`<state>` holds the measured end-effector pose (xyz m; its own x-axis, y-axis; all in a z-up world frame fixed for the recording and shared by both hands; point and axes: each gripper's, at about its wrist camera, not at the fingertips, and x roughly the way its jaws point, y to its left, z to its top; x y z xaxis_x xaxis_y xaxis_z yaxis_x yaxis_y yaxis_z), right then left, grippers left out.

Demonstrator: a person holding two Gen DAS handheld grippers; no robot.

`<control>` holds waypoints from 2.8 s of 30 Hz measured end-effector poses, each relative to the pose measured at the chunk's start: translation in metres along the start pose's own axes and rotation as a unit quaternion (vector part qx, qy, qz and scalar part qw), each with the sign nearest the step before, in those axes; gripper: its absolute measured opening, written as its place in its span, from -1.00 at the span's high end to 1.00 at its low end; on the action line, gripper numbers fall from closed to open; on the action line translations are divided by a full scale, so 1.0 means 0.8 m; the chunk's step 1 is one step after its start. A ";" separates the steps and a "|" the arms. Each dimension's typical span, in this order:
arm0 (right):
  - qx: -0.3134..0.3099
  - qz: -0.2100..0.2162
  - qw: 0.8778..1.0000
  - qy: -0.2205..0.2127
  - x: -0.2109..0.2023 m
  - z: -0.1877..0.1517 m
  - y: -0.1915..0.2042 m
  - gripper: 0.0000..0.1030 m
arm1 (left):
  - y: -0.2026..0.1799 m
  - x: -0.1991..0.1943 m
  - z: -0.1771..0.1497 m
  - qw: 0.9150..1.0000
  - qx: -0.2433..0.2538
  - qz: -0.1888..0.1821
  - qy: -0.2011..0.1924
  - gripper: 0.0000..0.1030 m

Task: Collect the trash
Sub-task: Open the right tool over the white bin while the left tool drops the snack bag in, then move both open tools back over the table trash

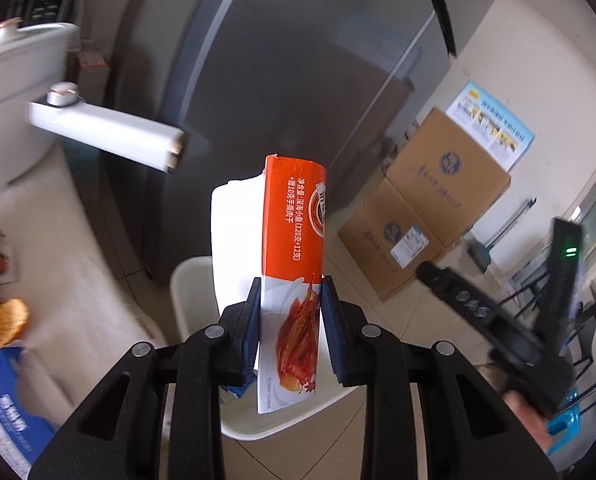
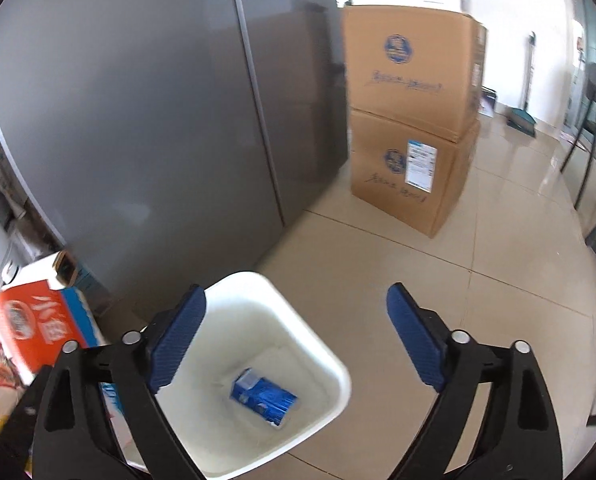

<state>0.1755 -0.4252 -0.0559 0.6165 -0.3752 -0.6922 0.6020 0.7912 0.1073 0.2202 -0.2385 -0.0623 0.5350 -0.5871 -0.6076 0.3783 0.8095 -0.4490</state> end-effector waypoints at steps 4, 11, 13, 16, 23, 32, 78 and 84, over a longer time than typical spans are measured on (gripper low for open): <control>0.009 -0.017 1.000 0.009 0.008 0.002 -0.015 -0.75 | -0.010 0.045 0.001 1.000 -0.002 0.004 0.029 0.42; 0.018 -0.037 0.999 0.006 0.011 0.008 -0.040 -0.75 | -0.022 0.082 0.007 0.999 -0.007 0.004 0.051 0.39; 0.021 -0.043 0.999 0.006 0.012 0.009 -0.047 -0.76 | -0.025 0.082 0.009 0.999 -0.005 0.007 0.050 0.22; 0.021 -0.049 0.999 0.008 0.012 0.009 -0.051 -0.76 | -0.024 0.076 0.009 0.999 -0.006 0.018 0.043 -0.02; -0.013 -0.044 0.999 -0.013 -0.012 0.002 -0.030 -0.76 | -0.025 0.039 0.006 0.998 0.017 0.056 0.009 -0.13; -0.043 0.006 0.998 -0.052 -0.069 -0.013 0.014 -0.76 | -0.001 -0.044 0.000 0.993 0.012 0.105 -0.043 -0.28; -0.240 0.211 0.943 -0.090 -0.210 -0.153 0.306 -0.86 | 0.265 -0.333 -0.054 0.937 -0.141 0.285 -0.147 -0.46; -0.260 0.227 0.935 -0.079 -0.215 -0.171 0.343 -0.86 | 0.319 -0.340 -0.053 0.930 -0.150 0.317 -0.107 -0.47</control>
<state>0.1653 -0.0779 -0.0051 0.8413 0.0221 -0.5401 -0.0424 0.9988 -0.0252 0.1393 0.1272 -0.0390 0.7291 0.0493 -0.6826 -0.2750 0.9345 -0.2262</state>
